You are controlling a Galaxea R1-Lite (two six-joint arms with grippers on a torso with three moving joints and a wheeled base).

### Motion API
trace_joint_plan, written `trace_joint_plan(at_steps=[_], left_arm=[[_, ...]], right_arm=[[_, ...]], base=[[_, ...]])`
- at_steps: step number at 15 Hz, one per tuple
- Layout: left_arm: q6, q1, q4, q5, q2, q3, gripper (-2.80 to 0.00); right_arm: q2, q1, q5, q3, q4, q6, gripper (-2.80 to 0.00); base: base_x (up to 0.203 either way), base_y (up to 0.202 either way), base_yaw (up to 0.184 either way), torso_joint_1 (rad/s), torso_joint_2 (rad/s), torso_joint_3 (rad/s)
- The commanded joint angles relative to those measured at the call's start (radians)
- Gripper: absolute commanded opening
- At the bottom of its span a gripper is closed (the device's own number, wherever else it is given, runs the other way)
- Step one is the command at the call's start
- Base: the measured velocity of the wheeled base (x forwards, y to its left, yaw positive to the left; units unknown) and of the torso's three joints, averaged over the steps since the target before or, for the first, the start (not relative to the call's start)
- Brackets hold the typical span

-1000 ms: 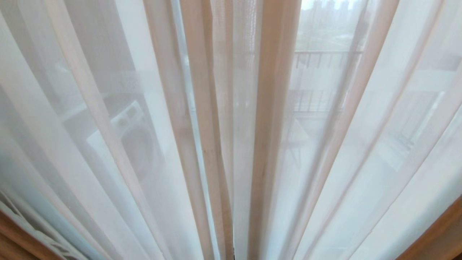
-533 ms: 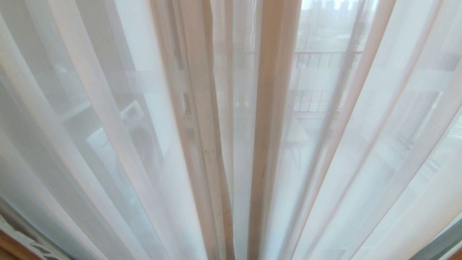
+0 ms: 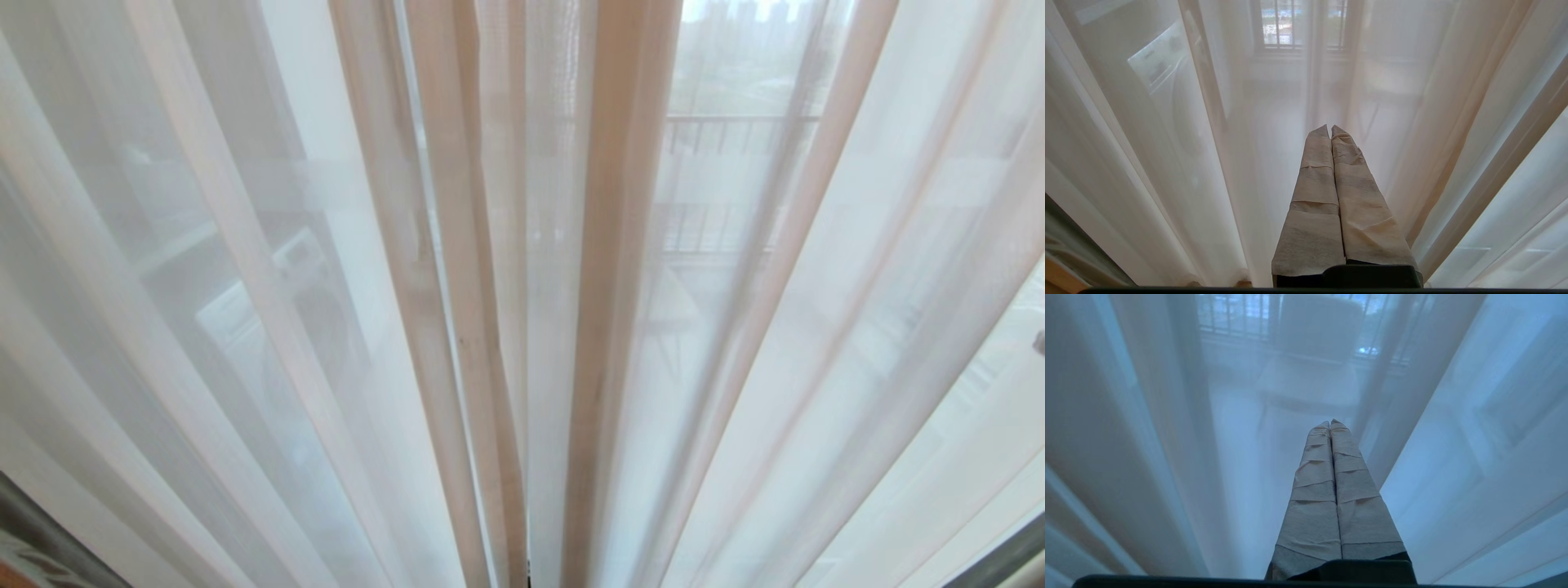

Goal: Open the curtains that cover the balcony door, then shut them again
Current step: Pull the outer curtains open on both sides

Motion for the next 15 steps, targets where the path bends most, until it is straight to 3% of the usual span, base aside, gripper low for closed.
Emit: trace_joint_plan(at_steps=[1,5,12,15], left_arm=[[0.000,0.000,0.000,0.000,0.000,0.000,-2.80],[0.000,0.000,0.000,0.000,0.000,0.000,-2.80],[0.000,0.000,0.000,0.000,0.000,0.000,-2.80],[0.000,0.000,0.000,0.000,0.000,0.000,-2.80]], right_arm=[[-0.067,0.065,-0.004,0.104,-0.002,-0.001,-2.80],[-0.266,0.128,-0.047,0.298,0.021,0.008,-2.80],[-0.685,0.127,-0.061,0.324,0.449,0.017,-2.80],[-0.781,0.106,-0.065,0.323,0.509,0.025,-2.80]], base=[[0.000,0.000,0.000,0.000,0.00,0.000],[0.000,0.000,0.000,0.000,0.00,0.000],[0.000,0.000,0.000,0.000,0.00,0.000],[0.000,0.000,0.000,0.000,0.00,0.000]])
